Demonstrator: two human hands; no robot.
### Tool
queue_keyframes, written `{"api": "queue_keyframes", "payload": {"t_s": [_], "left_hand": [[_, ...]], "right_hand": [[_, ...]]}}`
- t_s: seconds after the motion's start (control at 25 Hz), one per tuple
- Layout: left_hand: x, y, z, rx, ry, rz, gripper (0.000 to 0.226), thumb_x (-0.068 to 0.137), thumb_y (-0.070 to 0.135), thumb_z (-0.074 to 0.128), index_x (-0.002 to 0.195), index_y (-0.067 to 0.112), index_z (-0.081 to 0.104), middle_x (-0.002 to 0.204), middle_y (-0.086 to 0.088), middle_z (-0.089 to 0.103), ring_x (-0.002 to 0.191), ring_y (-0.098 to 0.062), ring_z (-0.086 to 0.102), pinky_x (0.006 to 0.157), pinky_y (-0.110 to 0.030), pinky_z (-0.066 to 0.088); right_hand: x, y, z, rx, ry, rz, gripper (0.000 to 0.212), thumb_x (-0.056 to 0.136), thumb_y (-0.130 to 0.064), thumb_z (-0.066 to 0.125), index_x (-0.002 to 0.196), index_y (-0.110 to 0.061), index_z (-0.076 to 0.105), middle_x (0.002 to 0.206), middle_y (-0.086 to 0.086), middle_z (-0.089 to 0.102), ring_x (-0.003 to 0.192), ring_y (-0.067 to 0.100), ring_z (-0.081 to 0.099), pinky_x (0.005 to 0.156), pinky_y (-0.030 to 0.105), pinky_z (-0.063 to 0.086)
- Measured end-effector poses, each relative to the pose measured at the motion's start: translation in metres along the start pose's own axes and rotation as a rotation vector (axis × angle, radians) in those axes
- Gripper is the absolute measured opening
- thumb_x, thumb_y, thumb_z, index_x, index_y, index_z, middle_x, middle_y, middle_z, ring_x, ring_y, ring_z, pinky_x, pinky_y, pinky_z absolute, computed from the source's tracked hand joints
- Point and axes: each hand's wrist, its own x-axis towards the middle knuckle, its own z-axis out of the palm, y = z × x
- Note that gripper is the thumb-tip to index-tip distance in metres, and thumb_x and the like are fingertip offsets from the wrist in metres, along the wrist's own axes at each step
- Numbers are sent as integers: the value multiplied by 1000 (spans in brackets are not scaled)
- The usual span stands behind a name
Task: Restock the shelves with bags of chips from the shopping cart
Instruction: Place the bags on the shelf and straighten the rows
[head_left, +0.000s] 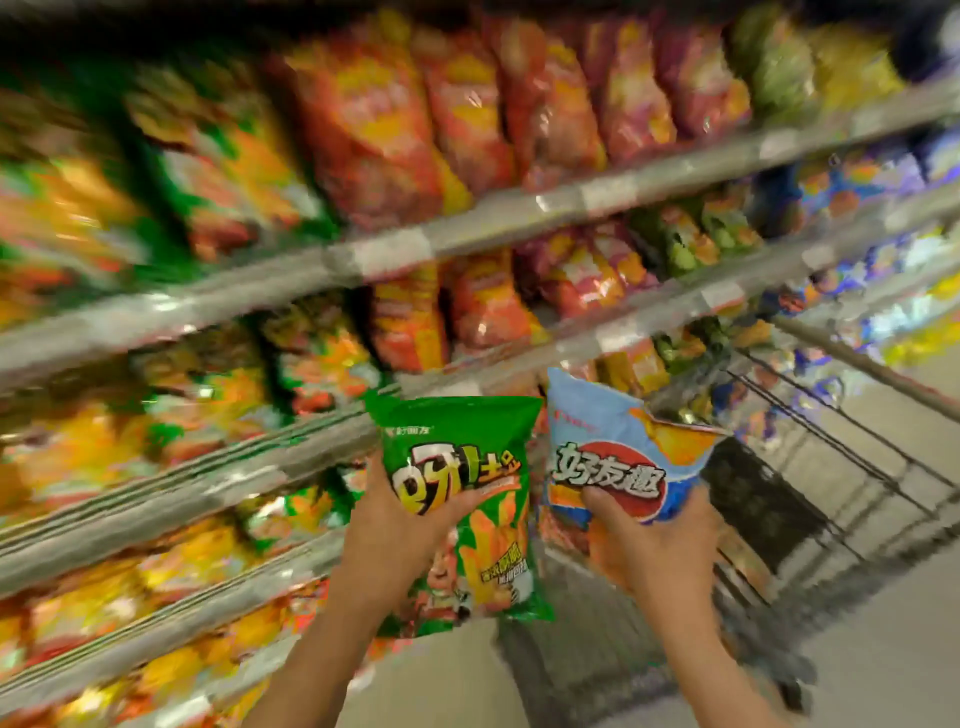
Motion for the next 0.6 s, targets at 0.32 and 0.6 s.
{"api": "queue_keyframes", "payload": {"t_s": [0.32, 0.6], "left_hand": [[-71, 38, -206, -168, 321, -15, 98, 53, 70, 82, 133, 43, 34, 130, 11, 60, 114, -14, 61, 89, -30, 51], [-63, 89, -282, -430, 353, 1, 109, 57, 81, 70, 149, 40, 29, 125, 10, 65, 108, -15, 65, 90, -38, 52]], "right_hand": [[-96, -159, 115, 168, -411, -186, 86, 56, -42, 94, 127, -44, 46, 105, -28, 64, 99, 6, 64, 80, 30, 48], [-119, -263, 160, 272, -520, -346, 94, 60, -37, 94, 139, -34, 42, 115, -24, 62, 109, 13, 61, 83, 32, 44]]}}
